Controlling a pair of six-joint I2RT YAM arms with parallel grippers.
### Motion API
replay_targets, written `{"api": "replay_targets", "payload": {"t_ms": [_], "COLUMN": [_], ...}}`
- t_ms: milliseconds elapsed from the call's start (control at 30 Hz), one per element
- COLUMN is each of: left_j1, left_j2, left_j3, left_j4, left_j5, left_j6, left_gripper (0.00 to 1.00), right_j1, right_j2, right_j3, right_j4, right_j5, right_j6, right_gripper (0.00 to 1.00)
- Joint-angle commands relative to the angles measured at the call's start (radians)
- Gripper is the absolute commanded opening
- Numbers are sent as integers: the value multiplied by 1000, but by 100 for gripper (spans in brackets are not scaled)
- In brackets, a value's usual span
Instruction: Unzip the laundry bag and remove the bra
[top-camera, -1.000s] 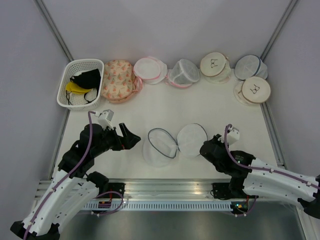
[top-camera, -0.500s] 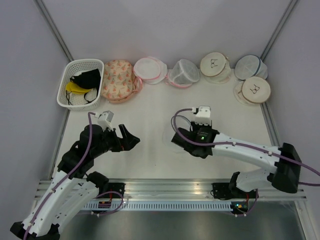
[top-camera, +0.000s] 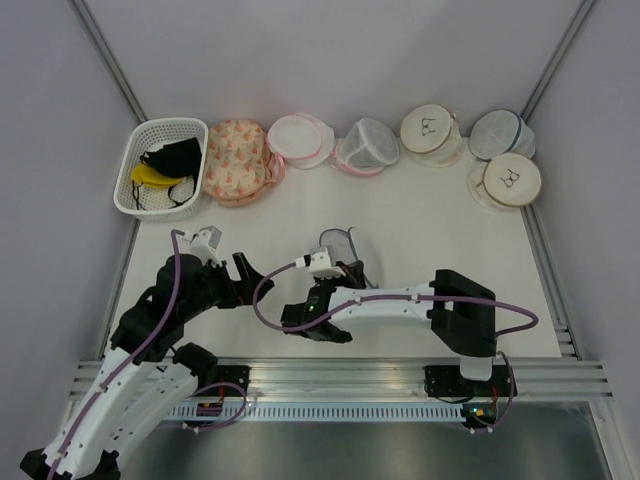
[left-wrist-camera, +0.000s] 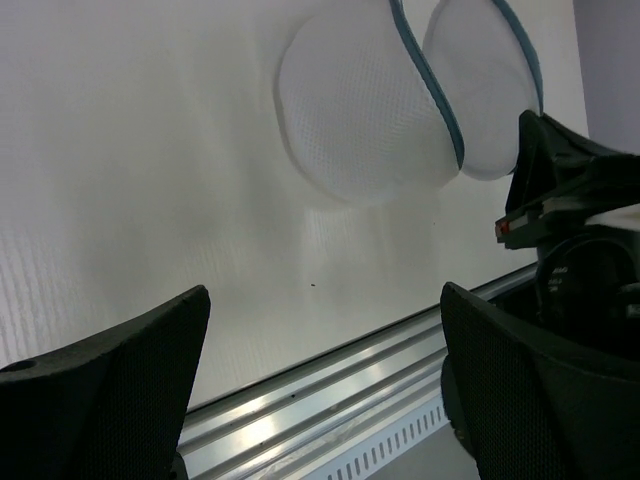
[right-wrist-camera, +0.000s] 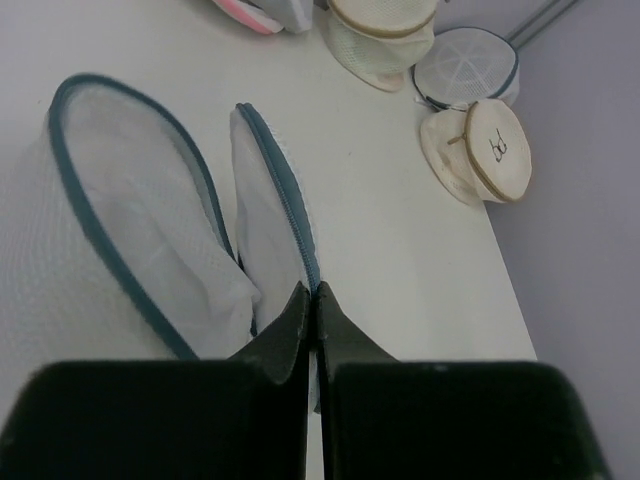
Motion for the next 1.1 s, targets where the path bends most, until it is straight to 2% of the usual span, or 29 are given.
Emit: {"api": "replay_targets", "payload": {"t_ms": [0,167,267,300,400,433,500,600,700,733,800,833,867,933,1000,1067], "left_j1": [-4,-4,-4,-4,-4,-4,-5,-4,-5,-5,-8,-17,-23,-51,-71,-109], "left_j2": [-13,-19,-19,-19,-14,-10,-5,9,51,67,130,151,168,214,261,292], "left_j3": [38,27,22,21,19,22,24,19,7,6,13,15,15,15,13,9], "left_j4": [-11,-10,-11,-10,-7,-3,15,64,150,167,206,222,237,285,337,372], "left_j5": [-45,-58,-56,-58,-55,-50,-29,22,129,157,215,227,240,240,240,224], "left_j6": [-13,-31,-36,-38,-41,-41,-41,-33,-9,8,24,39,47,65,76,73], "left_gripper": [100,100,100,100,100,100,100,100,100,100,100,100,100,100,100,100], "right_j1": [58,178,232,243,289,315,362,391,408,408,407,408,407,387,350,324], "right_j2": [68,119,106,98,50,32,-42,-167,-330,-379,-555,-694,-770,-952,-1016,-1014], "right_j3": [25,4,-2,-5,-4,-5,-15,-39,-91,-110,-197,-240,-287,-425,-493,-505], "right_j4": [-188,-188,-188,-188,-188,-188,-188,-187,-143,-104,95,191,385,543,565,507], "right_j5": [191,220,239,243,246,245,236,179,83,52,-52,-92,-132,-273,-316,-366], "right_j6": [110,166,189,193,202,208,235,268,293,218,95,-79,-146,-279,-272,-234], "right_gripper": [1,0,30,57,88,93,97,98,98,98,98,98,98,98,98,98]}}
